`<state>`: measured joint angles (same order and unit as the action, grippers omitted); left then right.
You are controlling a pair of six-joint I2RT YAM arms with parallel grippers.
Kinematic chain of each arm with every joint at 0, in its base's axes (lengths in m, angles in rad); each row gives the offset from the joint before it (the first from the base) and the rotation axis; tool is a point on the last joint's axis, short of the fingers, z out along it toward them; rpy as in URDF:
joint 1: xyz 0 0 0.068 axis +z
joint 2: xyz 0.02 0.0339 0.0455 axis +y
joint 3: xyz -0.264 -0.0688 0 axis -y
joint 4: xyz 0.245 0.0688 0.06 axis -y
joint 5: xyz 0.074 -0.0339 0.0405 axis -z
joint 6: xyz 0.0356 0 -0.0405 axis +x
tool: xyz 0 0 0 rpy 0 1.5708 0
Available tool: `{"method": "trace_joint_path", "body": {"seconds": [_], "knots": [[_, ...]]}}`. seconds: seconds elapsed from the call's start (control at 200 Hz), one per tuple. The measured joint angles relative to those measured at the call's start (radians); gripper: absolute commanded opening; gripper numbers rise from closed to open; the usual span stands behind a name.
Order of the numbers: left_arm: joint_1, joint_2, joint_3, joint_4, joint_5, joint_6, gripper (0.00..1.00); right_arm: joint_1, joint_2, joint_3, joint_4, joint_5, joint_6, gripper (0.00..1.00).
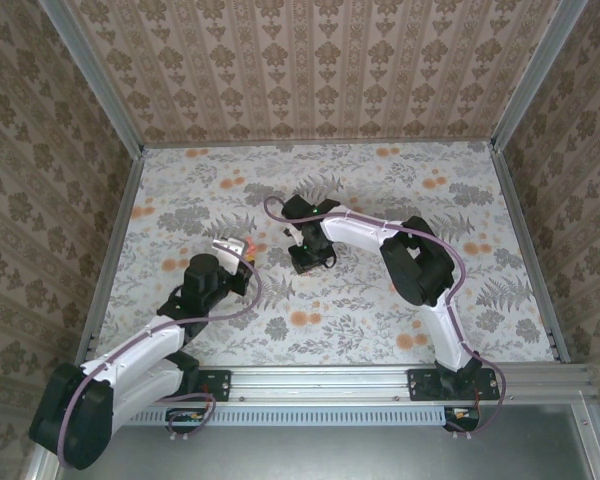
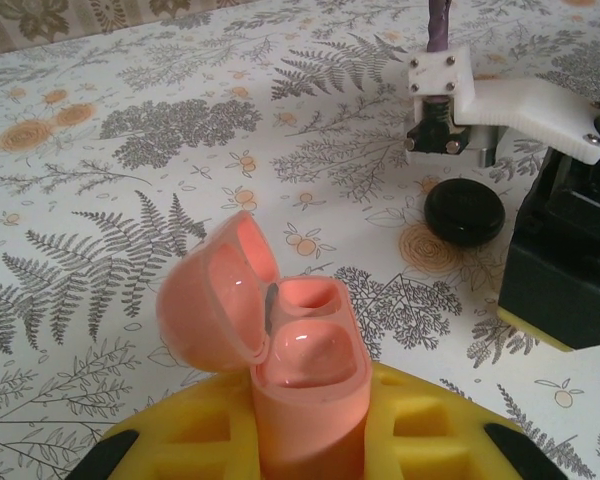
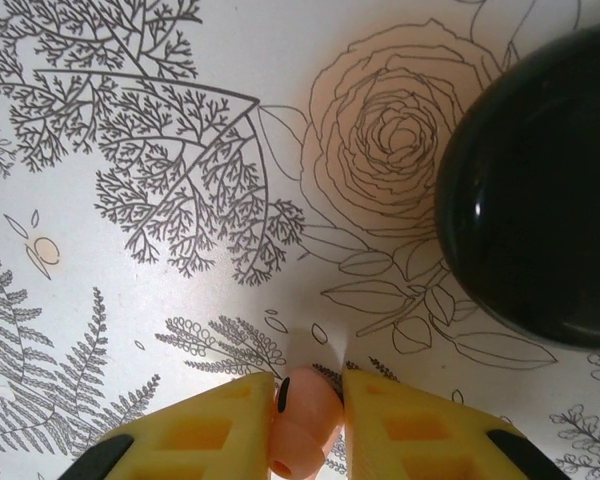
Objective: Insert wireless bluetooth earbuds into charging case
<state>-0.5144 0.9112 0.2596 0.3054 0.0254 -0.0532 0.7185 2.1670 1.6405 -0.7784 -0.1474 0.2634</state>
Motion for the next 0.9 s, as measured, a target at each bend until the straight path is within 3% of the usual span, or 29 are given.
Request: {"method": "trace_joint_path", "body": {"seconds": [0.41, 0.9], "knots": [[-0.001, 0.077, -0.033, 0.114, 0.089, -0.008, 0.18, -0.013, -0.208, -0.254, 0.177, 0.010, 0.049, 0.22], [-0.123, 0.408, -0.038, 0.557, 0.235, -0.025, 0.17, -0.115, -0.682, -0.742, 0.711, -0.011, 0.132, 0.22]]}}
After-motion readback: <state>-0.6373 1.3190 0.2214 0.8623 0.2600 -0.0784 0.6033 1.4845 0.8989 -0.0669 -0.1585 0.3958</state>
